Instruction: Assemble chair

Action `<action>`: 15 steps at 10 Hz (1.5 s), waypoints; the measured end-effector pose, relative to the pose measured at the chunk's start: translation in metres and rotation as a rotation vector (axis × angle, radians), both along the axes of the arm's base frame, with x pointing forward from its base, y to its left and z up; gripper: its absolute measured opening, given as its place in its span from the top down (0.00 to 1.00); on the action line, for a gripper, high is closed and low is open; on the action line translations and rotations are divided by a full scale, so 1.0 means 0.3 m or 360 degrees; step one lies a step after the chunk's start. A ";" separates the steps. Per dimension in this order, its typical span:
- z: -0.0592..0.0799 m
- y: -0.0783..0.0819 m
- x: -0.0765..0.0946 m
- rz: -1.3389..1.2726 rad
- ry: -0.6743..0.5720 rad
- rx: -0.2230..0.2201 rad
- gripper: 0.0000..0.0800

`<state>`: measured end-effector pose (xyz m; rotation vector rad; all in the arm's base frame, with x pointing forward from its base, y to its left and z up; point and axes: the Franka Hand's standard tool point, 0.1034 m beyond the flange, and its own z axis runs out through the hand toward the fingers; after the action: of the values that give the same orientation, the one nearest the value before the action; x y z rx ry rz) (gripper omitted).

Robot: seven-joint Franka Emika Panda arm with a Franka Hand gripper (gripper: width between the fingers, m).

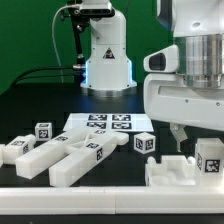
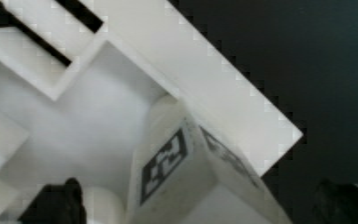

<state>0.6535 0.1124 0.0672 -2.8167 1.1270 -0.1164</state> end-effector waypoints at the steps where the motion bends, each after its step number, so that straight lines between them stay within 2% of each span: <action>1: 0.000 -0.002 0.000 0.0101 -0.0007 -0.0013 0.19; 3: 0.011 0.032 0.006 0.0724 -0.0084 -0.0141 0.19; 4: 0.010 0.039 0.007 0.0784 -0.0134 -0.0155 0.19; 5: 0.004 0.035 0.003 0.0718 -0.0120 -0.0142 0.29; 6: 0.004 0.031 0.004 0.0715 -0.0121 -0.0142 0.53; 7: 0.001 0.016 0.000 0.0582 -0.0105 -0.0132 0.53; 8: -0.001 0.012 -0.001 0.0378 -0.0089 -0.0112 0.64; 11: -0.001 0.002 -0.006 -0.0207 -0.0037 -0.0033 0.64; 12: -0.002 0.004 -0.006 -0.0471 -0.0013 0.0017 0.64; 14: -0.006 0.015 0.007 -0.1110 0.0089 0.0171 0.64; 15: -0.007 0.014 0.010 -0.1343 0.0111 0.0218 0.64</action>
Offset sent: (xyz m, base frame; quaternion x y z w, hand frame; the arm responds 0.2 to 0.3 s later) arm -0.0115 0.0208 0.0090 0.0364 0.0776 -0.3620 0.9282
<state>0.6564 0.1165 0.0652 -2.0585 2.1532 -0.0010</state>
